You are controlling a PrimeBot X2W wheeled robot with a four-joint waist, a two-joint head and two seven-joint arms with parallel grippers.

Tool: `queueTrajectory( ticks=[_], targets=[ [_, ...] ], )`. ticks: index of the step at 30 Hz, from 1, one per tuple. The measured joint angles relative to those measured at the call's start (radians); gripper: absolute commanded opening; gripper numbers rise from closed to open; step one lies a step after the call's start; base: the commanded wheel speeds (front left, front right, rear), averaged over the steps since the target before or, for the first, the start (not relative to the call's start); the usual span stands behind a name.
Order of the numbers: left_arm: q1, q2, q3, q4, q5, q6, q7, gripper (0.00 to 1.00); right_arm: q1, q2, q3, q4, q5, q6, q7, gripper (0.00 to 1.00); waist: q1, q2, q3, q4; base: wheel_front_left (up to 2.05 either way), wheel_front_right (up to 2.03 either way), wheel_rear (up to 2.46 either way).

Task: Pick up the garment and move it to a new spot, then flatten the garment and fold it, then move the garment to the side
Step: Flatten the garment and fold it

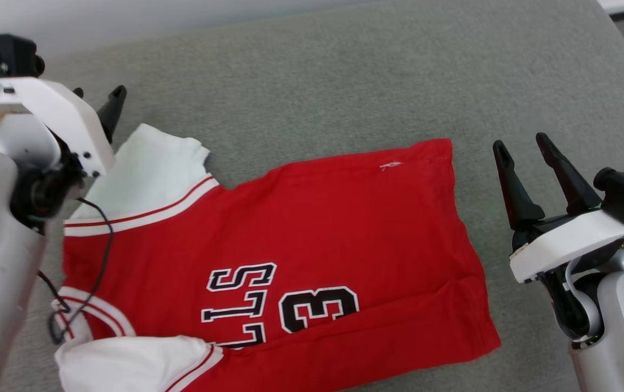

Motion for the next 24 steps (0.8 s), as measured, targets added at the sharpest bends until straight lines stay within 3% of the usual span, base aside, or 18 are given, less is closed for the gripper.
queueTrajectory(
  ticks=[2,3,8,16,17,18,21,24],
  targets=[
    [-0.022,0.01,-0.007,0.021,-0.01,-0.016,0.044,1.0,0.0,0.004,0.0,0.001,0.0,0.0,-0.001,1.0,0.0,0.0,0.01,-0.011,0.0,0.0,0.0],
    [-0.064,0.033,-0.028,0.065,-0.022,-0.034,0.152,1.0,0.0,0.012,-0.001,0.004,0.0,0.0,-0.003,1.0,0.0,0.0,0.03,-0.031,0.0,0.0,0.0],
    [-0.123,0.081,-0.059,0.121,-0.044,-0.05,0.359,1.0,0.001,0.026,-0.003,0.012,0.007,0.0,-0.009,1.0,0.0,0.0,0.074,-0.073,0.0,0.0,0.0],
    [-0.152,0.116,-0.073,0.139,-0.075,-0.015,0.532,1.0,0.0,0.037,-0.005,0.032,0.028,0.0,-0.018,1.0,-0.0001,0.0,0.134,-0.114,0.0,0.0,0.0],
    [-0.152,0.116,-0.073,0.139,-0.075,-0.015,0.532,0.93,0.0,0.037,-0.005,0.032,0.028,0.0,-0.018,1.0,-0.0001,0.0,0.134,-0.114,0.0,0.0,0.0],
    [-0.152,0.116,-0.072,0.139,-0.08,-0.012,0.544,0.65,0.0,0.037,-0.005,0.033,0.031,0.0,-0.018,1.0,-0.0001,0.0,0.138,-0.118,0.0,0.0,0.0],
    [-0.149,0.115,-0.063,0.133,-0.102,0.004,0.563,0.0,-0.009,0.033,-0.003,0.039,0.055,0.0,-0.006,1.0,-0.0002,0.0,0.144,-0.121,0.0,0.0,0.0],
    [-0.14,0.11,-0.062,0.128,-0.105,0.005,0.554,0.0,-0.025,0.023,0.001,0.04,0.071,0.0,0.01,1.0,-0.0002,0.0,0.142,-0.118,0.0,0.0,0.0]
  ],
)
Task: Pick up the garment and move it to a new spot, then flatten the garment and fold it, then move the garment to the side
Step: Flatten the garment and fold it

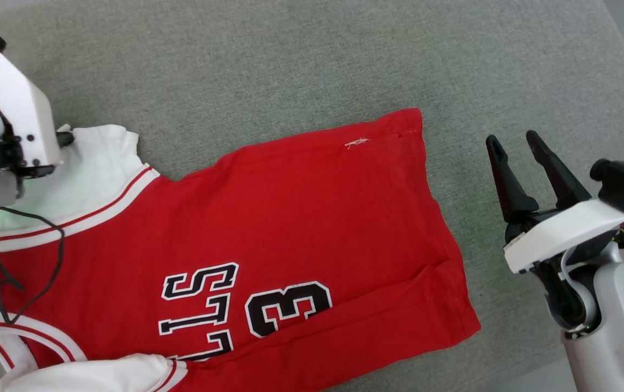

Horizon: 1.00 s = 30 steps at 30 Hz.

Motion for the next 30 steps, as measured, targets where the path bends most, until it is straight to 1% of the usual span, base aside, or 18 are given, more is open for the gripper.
queueTrajectory(
  ticks=[1,2,3,6,11,15,16,21,26,29,30],
  targets=[
    [0.012,-0.014,0.0,-0.004,0.0,0.0,-0.022,0.0,-0.017,-0.01,0.009,0.003,0.031,0.0,0.026,1.0,0.0,0.0,-0.004,0.006,0.0,0.0,0.0],
    [0.012,-0.014,0.0,-0.004,0.0,0.0,-0.022,0.0,-0.017,-0.01,0.009,0.003,0.031,0.0,0.026,1.0,0.0,0.0,-0.004,0.006,0.0,0.0,0.0],
    [0.013,-0.015,-0.001,-0.005,0.001,0.0,-0.029,0.0,-0.026,-0.016,0.013,0.007,0.045,0.0,0.049,1.0,0.0,0.0,-0.008,0.009,0.0,0.0,0.0],
    [0.018,-0.029,-0.006,-0.005,0.01,-0.002,-0.065,0.0,-0.053,-0.046,0.033,0.026,0.1,0.0,0.152,1.0,0.0001,0.0,-0.018,0.024,0.0,0.0,0.0],
    [0.014,-0.057,-0.016,-0.01,0.021,-0.013,-0.104,0.0,-0.148,-0.086,0.034,0.089,0.172,0.0,0.397,1.0,0.0001,0.0,-0.031,0.062,0.0,0.0,0.0],
    [-0.007,-0.084,-0.027,-0.03,0.033,-0.027,-0.136,0.0,-0.244,-0.096,0.013,0.158,0.209,0.0,0.6,1.0,0.0001,0.0,-0.031,0.102,0.0,0.0,0.0],
    [-0.017,-0.089,-0.028,-0.04,0.035,-0.029,-0.143,0.0,-0.268,-0.098,0.007,0.175,0.209,0.0,0.636,1.0,0.0001,0.0,-0.029,0.113,0.0,0.0,0.0],
    [-0.063,-0.118,-0.048,-0.09,0.06,-0.045,-0.176,0.0,-0.386,-0.101,0.001,0.264,0.198,0.0,0.752,1.0,0.0001,0.0,-0.008,0.167,0.0,0.0,0.0],
    [-0.075,-0.131,-0.06,-0.125,0.075,-0.054,-0.2,0.0,-0.446,-0.091,0.019,0.356,0.181,0.0,0.826,1.0,0.0001,0.0,0.015,0.212,0.0,0.0,0.0],
    [-0.075,-0.132,-0.064,-0.138,0.078,-0.058,-0.213,0.0,-0.475,-0.093,0.027,0.389,0.172,0.0,0.848,1.0,0.0001,0.0,0.027,0.231,0.0,0.0,0.0],
    [-0.075,-0.132,-0.064,-0.14,0.08,-0.061,-0.216,0.0,-0.482,-0.093,0.026,0.405,0.173,0.0,0.858,0.96,0.0001,0.0,0.029,0.236,0.0,0.0,0.0]
  ],
)
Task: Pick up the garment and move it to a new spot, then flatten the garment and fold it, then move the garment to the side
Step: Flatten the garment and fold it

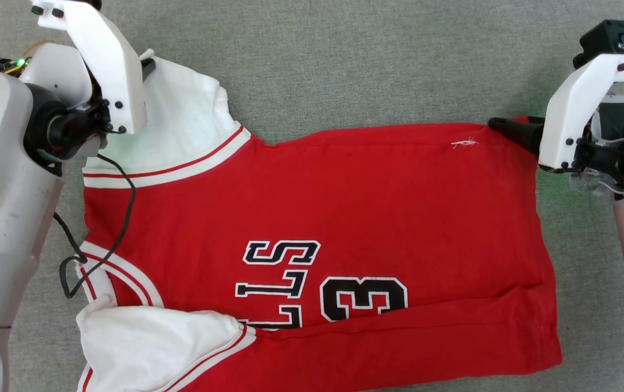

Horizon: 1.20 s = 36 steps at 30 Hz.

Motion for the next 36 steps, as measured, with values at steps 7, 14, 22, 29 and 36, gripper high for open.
queueTrajectory(
  ticks=[7,14,22,29,36],
  targets=[
    [0.005,-0.003,-0.004,-0.002,0.001,-0.012,-0.024,0.0,-0.018,-0.009,0.018,0.036,0.002,0.0,0.019,0.0,0.0,0.0,-0.003,0.015,0.0,0.0,0.0],
    [0.065,0.0,0.018,0.025,-0.035,-0.031,-0.09,0.0,0.028,-0.032,0.071,0.012,0.009,0.0,-0.038,0.0,0.0,0.0,-0.055,0.018,0.0,0.0,0.0],
    [0.249,0.019,0.067,0.025,-0.088,-0.036,-0.207,0.0,0.167,-0.09,0.089,-0.064,0.016,0.0,-0.145,0.0,0.0,0.0,-0.189,0.025,0.0,0.0,0.0],
    [0.502,0.022,0.098,-0.043,-0.134,0.007,-0.298,0.0,0.354,-0.115,0.068,-0.108,0.034,0.0,-0.2,0.0,-0.0001,0.0,-0.335,0.042,0.0,0.0,0.0],
    [0.789,0.008,0.107,-0.13,-0.207,0.065,-0.323,0.0,0.551,-0.1,0.031,-0.116,0.051,0.0,-0.235,0.0,-0.0003,0.0,-0.452,0.063,0.0,0.0,0.0]
  ],
)
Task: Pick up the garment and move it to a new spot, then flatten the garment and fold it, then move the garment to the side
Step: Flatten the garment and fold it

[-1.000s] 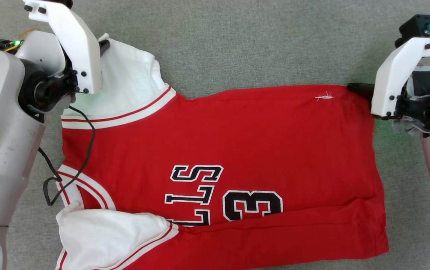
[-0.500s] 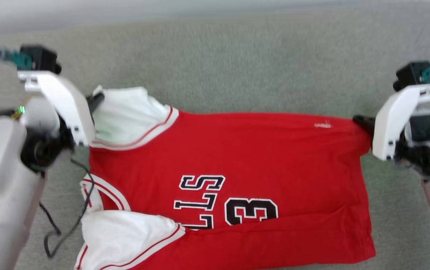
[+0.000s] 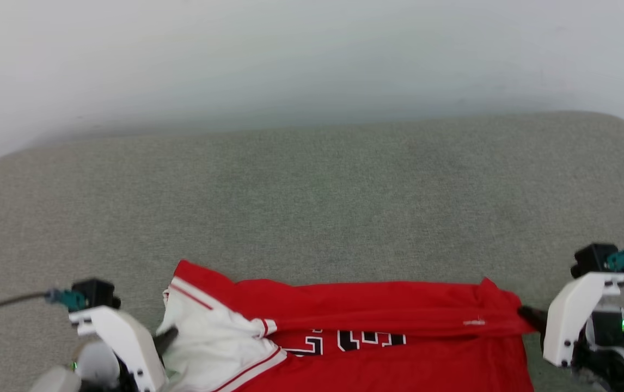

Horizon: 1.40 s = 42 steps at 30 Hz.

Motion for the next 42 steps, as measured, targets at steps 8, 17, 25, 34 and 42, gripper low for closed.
queueTrajectory(
  ticks=[8,17,25,34,42],
  targets=[
    [0.174,-0.051,-0.012,-0.008,-0.063,0.016,-0.014,1.0,0.13,0.032,-0.03,0.046,-0.006,0.0,-0.084,1.0,0.0,0.0,-0.037,0.015,0.0,0.0,0.0],
    [0.221,-0.081,0.003,-0.012,-0.017,0.0,-0.182,1.0,0.207,0.022,-0.034,-0.021,0.012,0.0,-0.2,1.0,0.0001,0.0,-0.069,-0.002,0.0,0.0,0.0],
    [0.224,-0.112,0.024,-0.149,0.085,0.048,-0.371,1.0,0.242,-0.026,-0.126,-0.179,0.019,0.0,-0.121,1.0,0.0002,0.0,-0.095,-0.009,0.0,0.0,0.0],
    [0.206,-0.151,0.024,-0.249,0.239,0.12,-0.587,1.0,0.241,-0.017,-0.267,-0.25,-0.067,0.0,0.181,1.0,0.0003,0.0,-0.087,0.031,0.0,0.0,0.0],
    [0.183,-0.152,0.019,-0.316,0.384,0.162,-0.666,1.0,0.257,0.11,-0.343,-0.254,-0.118,0.0,0.304,1.0,0.0003,0.0,-0.065,0.115,0.0,0.0,0.0]
  ],
)
